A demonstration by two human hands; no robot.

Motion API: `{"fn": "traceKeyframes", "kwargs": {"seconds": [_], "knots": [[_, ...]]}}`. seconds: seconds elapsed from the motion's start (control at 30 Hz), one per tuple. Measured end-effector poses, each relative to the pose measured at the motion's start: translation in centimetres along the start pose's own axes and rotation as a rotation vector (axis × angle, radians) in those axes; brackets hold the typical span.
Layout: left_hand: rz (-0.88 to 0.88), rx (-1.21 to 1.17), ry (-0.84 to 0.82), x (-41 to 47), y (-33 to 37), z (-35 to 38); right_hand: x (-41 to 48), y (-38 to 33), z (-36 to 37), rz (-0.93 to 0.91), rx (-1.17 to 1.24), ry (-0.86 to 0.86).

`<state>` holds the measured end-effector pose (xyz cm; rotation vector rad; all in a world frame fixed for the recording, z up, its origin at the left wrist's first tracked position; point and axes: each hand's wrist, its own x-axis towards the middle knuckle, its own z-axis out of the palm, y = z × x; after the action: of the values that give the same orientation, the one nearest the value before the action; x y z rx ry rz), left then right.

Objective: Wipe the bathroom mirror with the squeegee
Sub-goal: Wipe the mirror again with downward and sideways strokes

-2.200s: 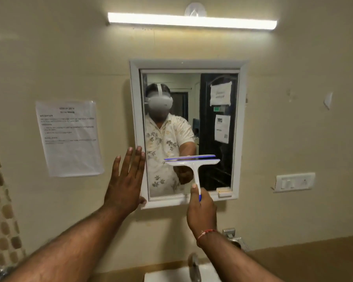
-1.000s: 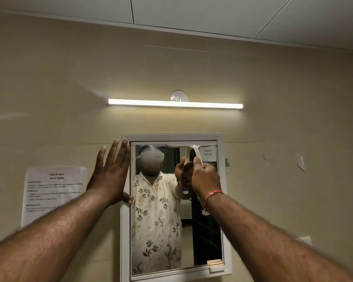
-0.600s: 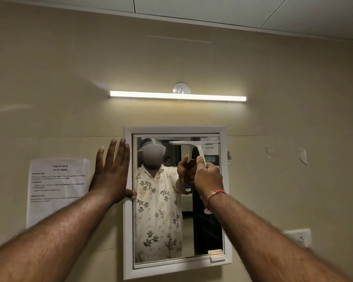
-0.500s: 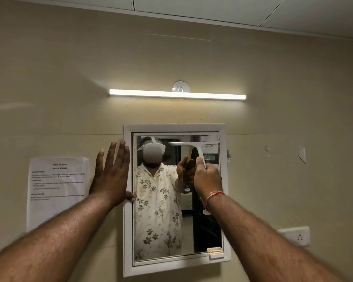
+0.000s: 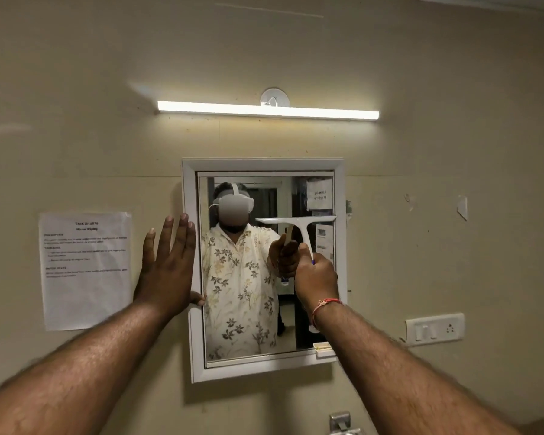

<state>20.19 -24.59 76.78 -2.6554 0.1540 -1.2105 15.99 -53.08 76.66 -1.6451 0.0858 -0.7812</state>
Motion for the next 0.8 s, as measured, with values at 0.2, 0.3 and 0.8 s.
{"fn": "traceKeyframes", "kwargs": {"seconds": [0.2,0.3,0.8], "knots": [[0.02,0.004,0.007,-2.1,0.5,1.5,-2.6,3.2,-0.4,0.037,-0.042,-0.024],[0.032,0.0,-0.007,-3.4,0.7,2.1,-3.7,5.0,-0.3,0.063,-0.058,-0.012],[0.084,0.019,-0.079,-9.1,1.9,5.5,-9.1,13.6,-0.5,0.148,-0.129,0.013]]}}
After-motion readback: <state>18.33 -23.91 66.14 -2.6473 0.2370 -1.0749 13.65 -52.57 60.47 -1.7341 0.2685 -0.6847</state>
